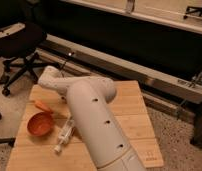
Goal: Wipe the white sponge on the table
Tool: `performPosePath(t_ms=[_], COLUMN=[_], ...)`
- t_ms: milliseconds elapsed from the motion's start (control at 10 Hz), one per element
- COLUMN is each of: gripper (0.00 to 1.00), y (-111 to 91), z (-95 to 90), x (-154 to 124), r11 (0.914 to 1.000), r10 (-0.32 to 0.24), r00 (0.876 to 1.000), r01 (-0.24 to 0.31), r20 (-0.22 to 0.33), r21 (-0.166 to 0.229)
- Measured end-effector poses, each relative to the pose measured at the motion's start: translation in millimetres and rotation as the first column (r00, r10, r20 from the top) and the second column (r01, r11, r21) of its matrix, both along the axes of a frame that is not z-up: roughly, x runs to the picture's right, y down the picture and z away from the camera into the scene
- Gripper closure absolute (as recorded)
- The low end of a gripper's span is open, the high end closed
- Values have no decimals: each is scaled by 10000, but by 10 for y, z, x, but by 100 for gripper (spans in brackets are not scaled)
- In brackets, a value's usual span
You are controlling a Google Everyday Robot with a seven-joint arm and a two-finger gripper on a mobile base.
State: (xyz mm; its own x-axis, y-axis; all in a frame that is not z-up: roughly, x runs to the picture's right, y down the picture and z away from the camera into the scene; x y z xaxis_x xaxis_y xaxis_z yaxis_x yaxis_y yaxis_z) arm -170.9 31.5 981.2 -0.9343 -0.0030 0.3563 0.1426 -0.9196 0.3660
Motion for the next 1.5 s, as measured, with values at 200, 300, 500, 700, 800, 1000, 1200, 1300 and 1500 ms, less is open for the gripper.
performPosePath(t_ms=[200, 300, 500, 700, 800, 1000, 1200, 1300, 1500], gripper=[100, 100, 100, 100, 100, 100, 100, 100, 100], y=[-49, -40, 45, 175, 267, 442, 606, 676, 830], z=[37, 64, 94, 84, 50, -64, -207, -283, -482], x=[211, 341, 545, 720, 795, 902, 979, 1004, 999], r11=[9998, 9995, 9985, 9956, 9935, 9895, 9858, 9842, 9799], r10=[198, 272, 258, 288, 267, 204, 223, 227, 118], r00=[9992, 9982, 9968, 9964, 9968, 9981, 9991, 9994, 9998], r01=[-201, -282, -293, -357, -349, -284, -280, -267, -91], r20=[-333, -526, -758, -794, -759, -576, -361, -247, 127], r21=[-75, -171, -462, -865, -1088, -1416, -1653, -1750, -1993])
